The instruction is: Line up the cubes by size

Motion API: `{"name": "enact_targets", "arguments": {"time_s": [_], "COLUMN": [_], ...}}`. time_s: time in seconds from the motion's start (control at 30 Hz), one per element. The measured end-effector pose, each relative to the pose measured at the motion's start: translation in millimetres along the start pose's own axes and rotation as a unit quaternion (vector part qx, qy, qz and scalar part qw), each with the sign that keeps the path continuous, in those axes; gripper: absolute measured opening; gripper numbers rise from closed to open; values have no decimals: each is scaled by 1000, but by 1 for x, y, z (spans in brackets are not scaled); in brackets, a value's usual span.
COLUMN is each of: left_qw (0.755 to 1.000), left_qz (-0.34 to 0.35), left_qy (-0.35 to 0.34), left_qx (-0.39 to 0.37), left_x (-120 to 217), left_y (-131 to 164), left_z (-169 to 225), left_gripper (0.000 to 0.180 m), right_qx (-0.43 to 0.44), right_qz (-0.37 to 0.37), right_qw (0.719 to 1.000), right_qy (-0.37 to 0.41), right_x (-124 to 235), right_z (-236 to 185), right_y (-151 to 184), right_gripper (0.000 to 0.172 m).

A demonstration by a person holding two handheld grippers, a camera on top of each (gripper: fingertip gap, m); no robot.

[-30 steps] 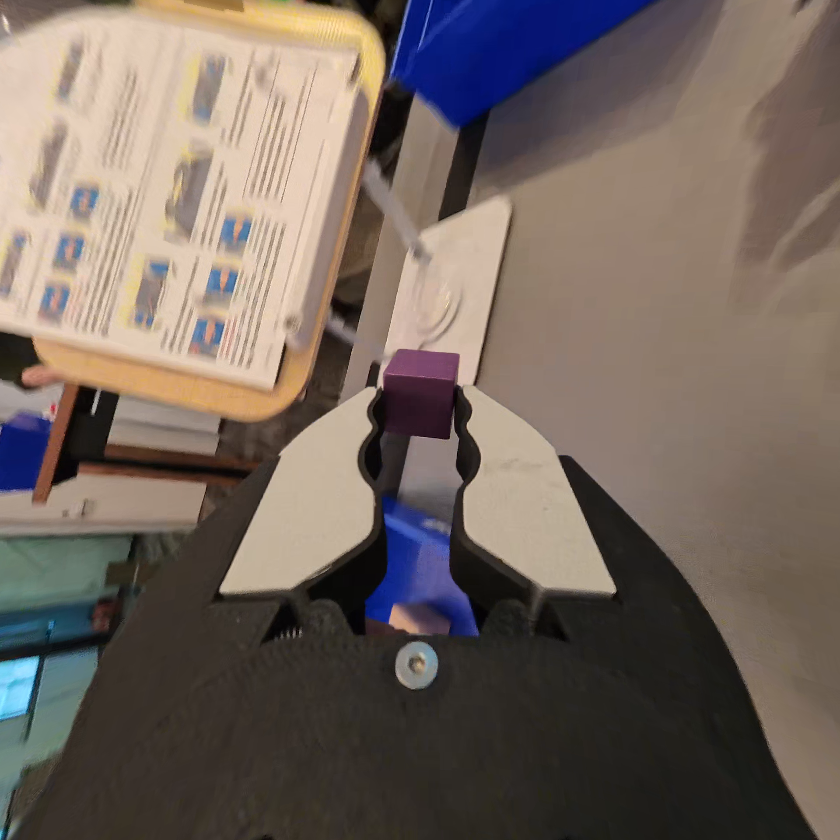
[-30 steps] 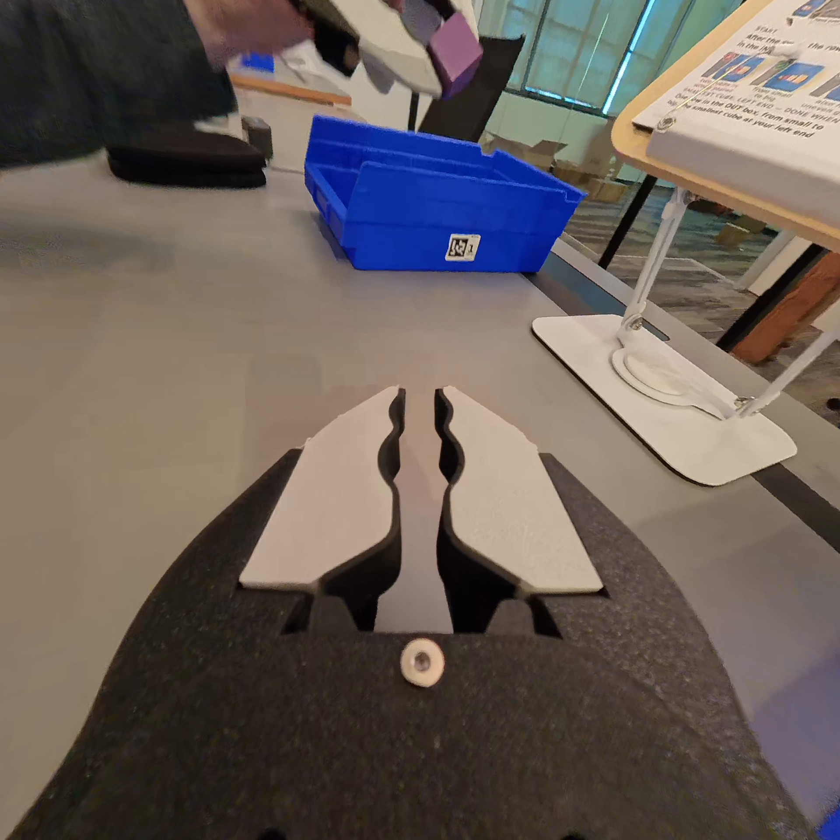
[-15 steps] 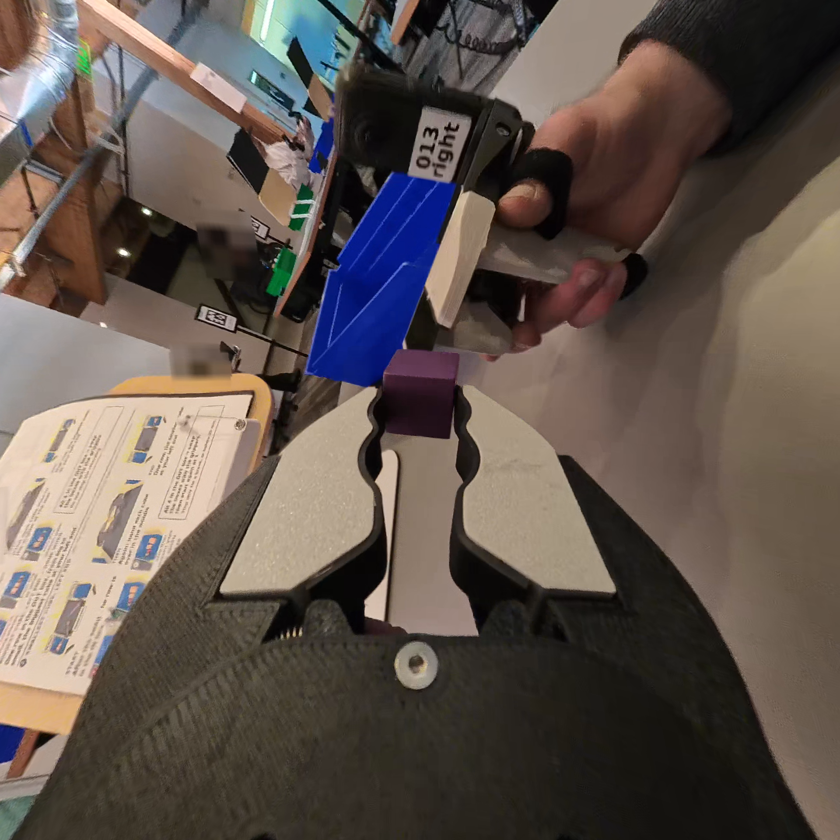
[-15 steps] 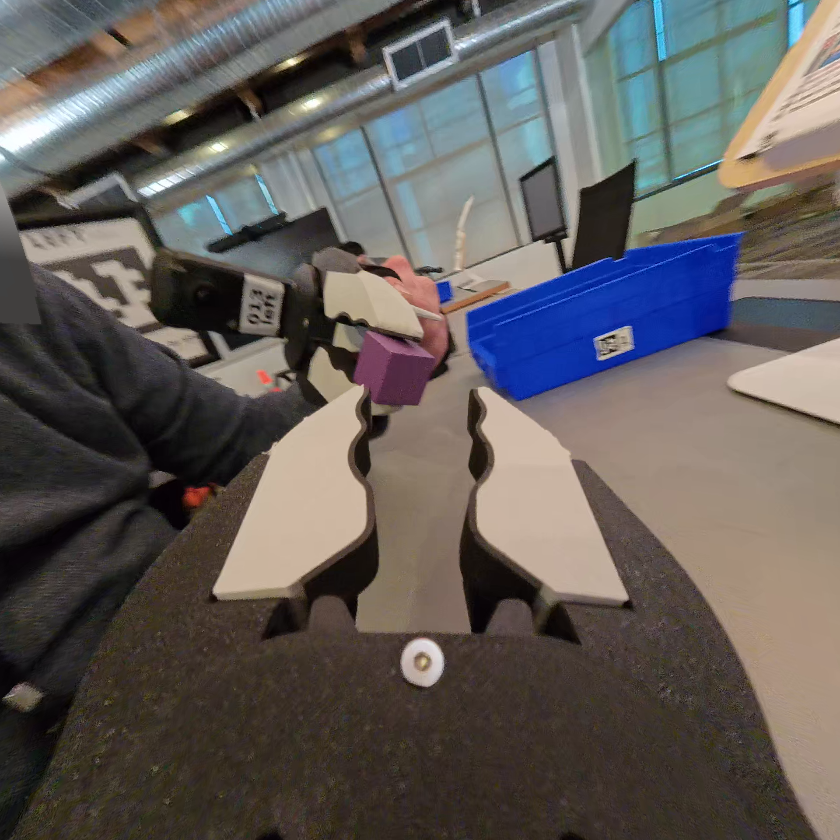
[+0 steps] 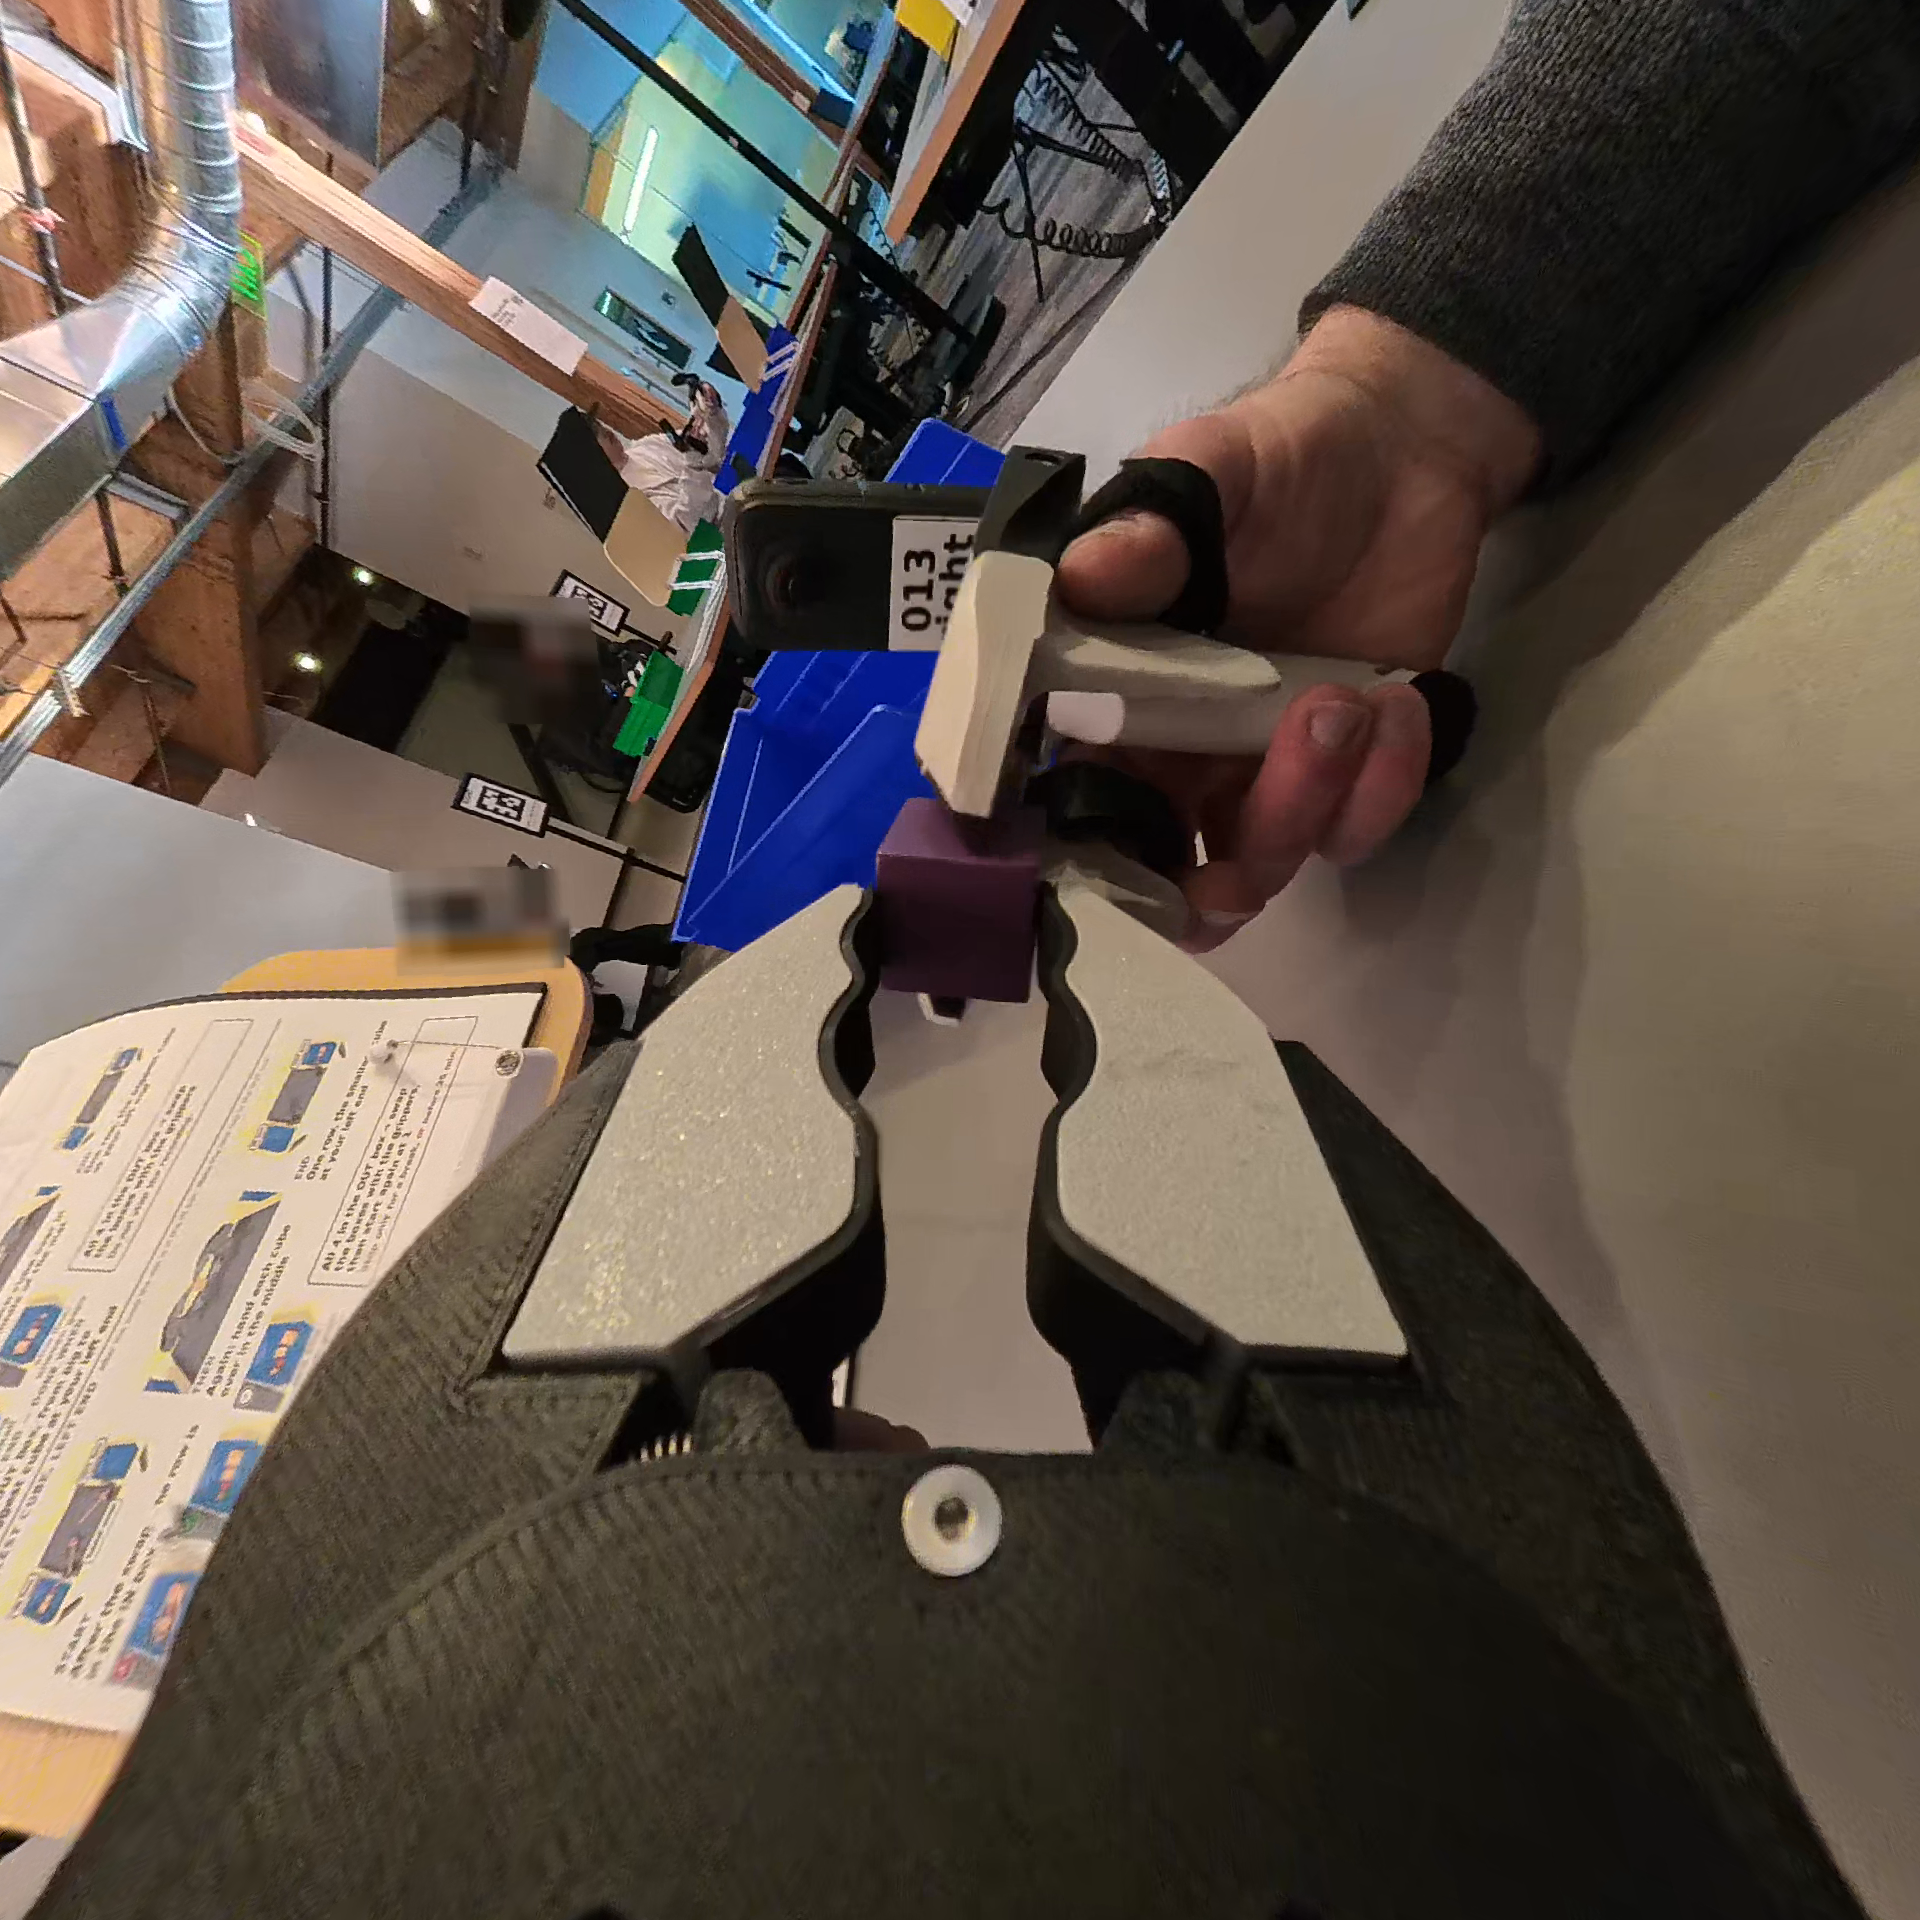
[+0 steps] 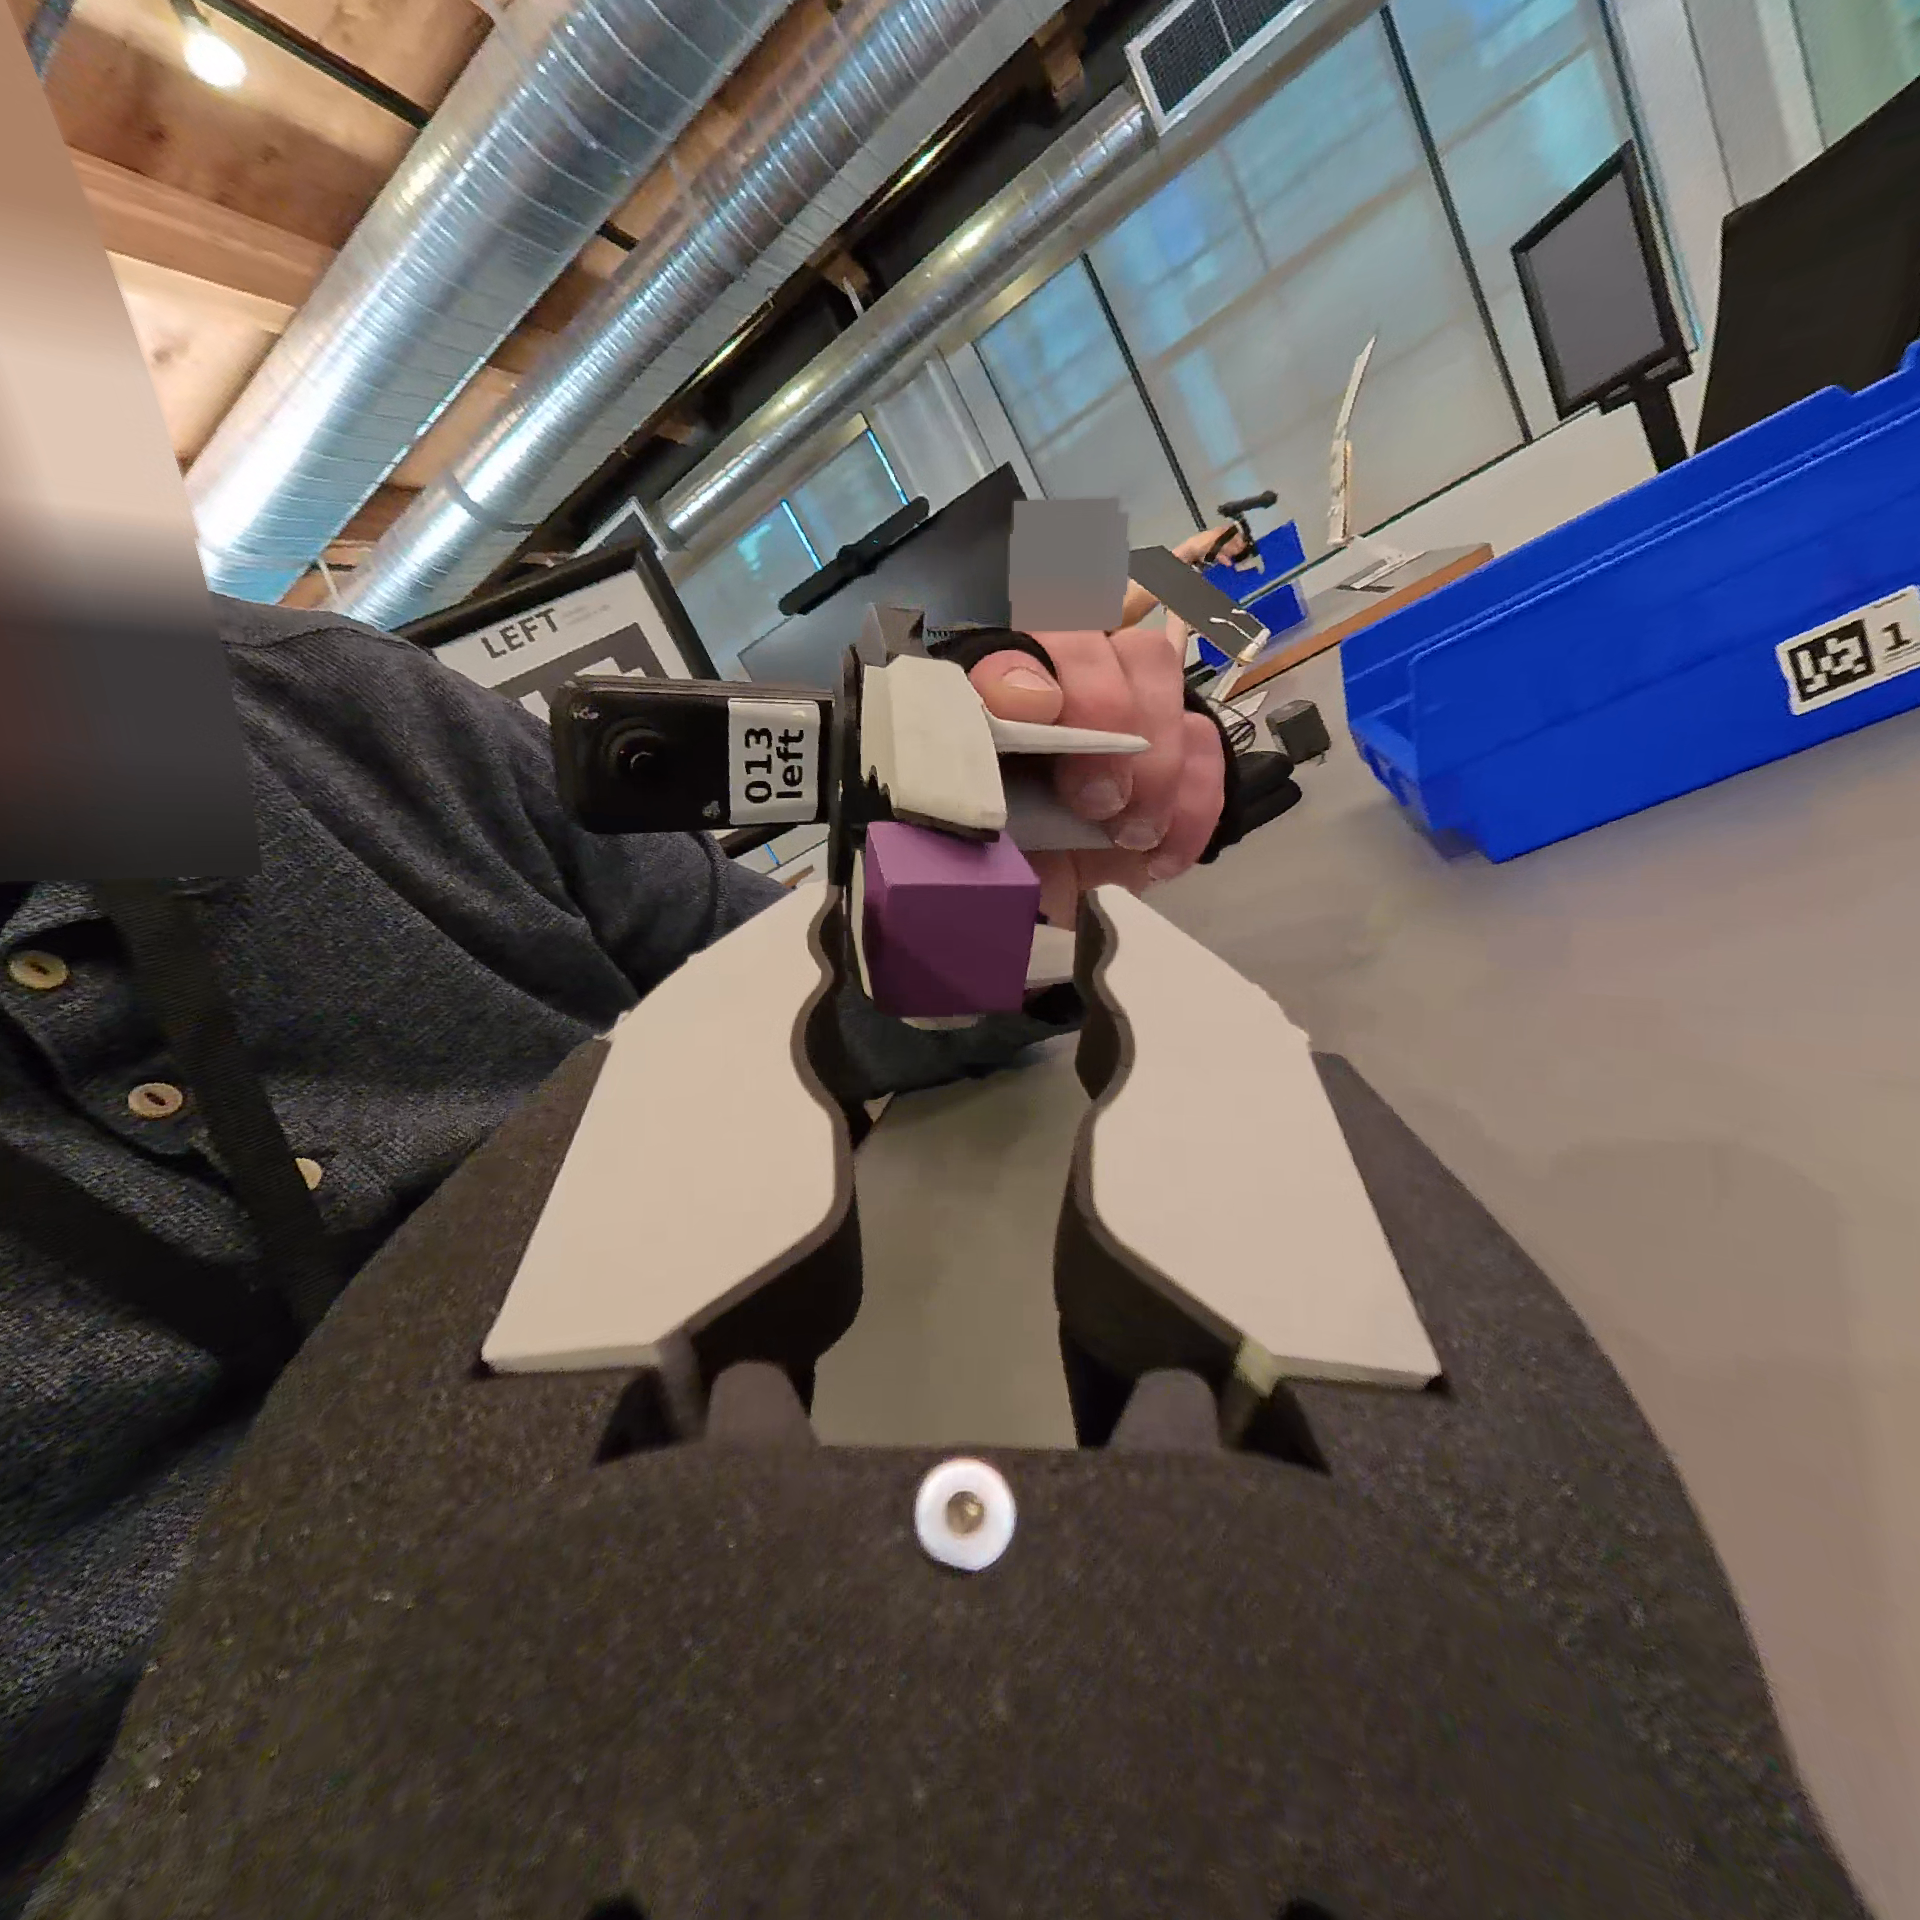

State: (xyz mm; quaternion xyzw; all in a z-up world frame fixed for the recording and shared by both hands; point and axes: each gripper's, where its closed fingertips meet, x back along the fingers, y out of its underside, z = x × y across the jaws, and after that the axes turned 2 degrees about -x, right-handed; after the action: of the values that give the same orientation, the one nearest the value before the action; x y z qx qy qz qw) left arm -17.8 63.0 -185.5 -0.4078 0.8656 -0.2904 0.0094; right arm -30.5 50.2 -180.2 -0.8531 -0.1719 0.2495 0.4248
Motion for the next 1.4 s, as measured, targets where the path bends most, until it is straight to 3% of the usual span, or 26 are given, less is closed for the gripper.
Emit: {"name": "enact_targets", "arguments": {"time_s": [0.17, 0.33, 0.37, 0.43, 0.5, 0.67, 0.8, 0.9, 1.07, 1.23, 1.4], "left_qw": [1000, 1000, 1000, 999, 998, 990, 990, 991, 988, 984, 983], "left_qz": [0, 0, 0, -7, -5, -12, -53, -61, -70, -78, -82], "left_qy": [-1, -8, -15, -18, -17, -54, -66, -62, -58, -64, -60], "left_qx": [2, 14, 16, 36, 58, 127, 111, 105, 123, 148, 150], "left_x": [-3, -4, -5, -8, -9, -9, -24, -34, -38, -38, -39], "left_y": [2, 5, 6, 13, 19, 45, 66, 69, 79, 90, 93], "left_z": [3, 2, 1, 0, 0, -10, 1, 10, 12, 8, 10], "left_gripper": [28, 28, 30, 53, 54, 33, 14, 0, 0, 0, 0], "right_qx": [-5, 4, 10, 28, 45, 157, 241, 302, 337, 311, 270], "right_qz": [1, -3, -5, 2, 2, -11, -45, -140, -287, -418, -507], "right_qw": [1000, 1000, 1000, 999, 998, 980, 943, 885, 787, 726, 709], "right_qy": [-5, 9, 12, 23, 32, 121, 227, 327, 429, 449, 409], "right_x": [1, 3, 4, 9, 17, 50, 95, 137, 208, 263, 280], "right_z": [0, 3, 2, 1, -1, -4, 2, 20, 70, 124, 162], "right_y": [-1, -2, -3, -9, -16, -51, -86, -105, -134, -137, -122], "right_gripper": [29, 27, 27, 27, 27, 27, 28, 27, 27, 28, 28]}}
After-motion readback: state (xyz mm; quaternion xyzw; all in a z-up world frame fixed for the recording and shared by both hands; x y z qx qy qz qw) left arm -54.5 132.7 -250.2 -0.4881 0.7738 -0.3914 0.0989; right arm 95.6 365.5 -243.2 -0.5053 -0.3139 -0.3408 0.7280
